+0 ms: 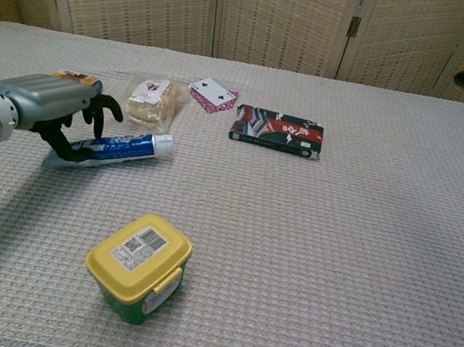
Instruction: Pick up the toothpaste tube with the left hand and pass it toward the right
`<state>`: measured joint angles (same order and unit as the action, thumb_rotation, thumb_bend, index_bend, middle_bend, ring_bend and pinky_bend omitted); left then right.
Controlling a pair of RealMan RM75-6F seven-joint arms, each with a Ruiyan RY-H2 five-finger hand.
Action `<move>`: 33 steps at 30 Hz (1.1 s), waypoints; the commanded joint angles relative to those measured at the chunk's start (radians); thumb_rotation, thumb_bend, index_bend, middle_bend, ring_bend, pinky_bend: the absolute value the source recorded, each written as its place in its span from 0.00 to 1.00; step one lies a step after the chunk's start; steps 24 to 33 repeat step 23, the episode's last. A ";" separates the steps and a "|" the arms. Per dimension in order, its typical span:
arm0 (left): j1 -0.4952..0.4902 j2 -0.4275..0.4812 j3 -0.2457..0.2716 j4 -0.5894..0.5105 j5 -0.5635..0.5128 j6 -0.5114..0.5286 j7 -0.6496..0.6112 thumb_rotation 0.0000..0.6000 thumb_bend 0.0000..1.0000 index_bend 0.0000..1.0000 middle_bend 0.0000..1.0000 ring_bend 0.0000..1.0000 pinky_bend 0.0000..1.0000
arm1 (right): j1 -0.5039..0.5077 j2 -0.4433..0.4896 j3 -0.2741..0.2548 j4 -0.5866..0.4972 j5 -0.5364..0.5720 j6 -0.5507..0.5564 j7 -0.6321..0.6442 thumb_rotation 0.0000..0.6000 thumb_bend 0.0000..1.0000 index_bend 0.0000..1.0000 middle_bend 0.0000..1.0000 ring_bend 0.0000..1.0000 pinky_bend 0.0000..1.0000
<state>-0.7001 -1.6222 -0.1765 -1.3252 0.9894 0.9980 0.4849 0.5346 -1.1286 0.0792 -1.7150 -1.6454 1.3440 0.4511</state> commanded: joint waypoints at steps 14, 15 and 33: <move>0.237 0.285 0.045 -0.271 0.221 0.362 -0.172 1.00 0.42 0.19 0.33 0.23 0.21 | -0.219 0.107 -0.070 -0.043 0.174 0.077 -0.417 1.00 0.25 0.00 0.00 0.00 0.00; 0.259 0.304 0.052 -0.288 0.236 0.393 -0.179 1.00 0.42 0.19 0.33 0.23 0.21 | -0.234 0.114 -0.076 -0.047 0.182 0.080 -0.418 1.00 0.25 0.00 0.00 0.00 0.00; 0.405 0.382 0.110 -0.358 0.323 0.567 -0.210 1.00 0.42 0.20 0.33 0.22 0.19 | -0.326 0.095 -0.087 -0.011 0.176 0.165 -0.409 1.00 0.25 0.00 0.00 0.00 0.00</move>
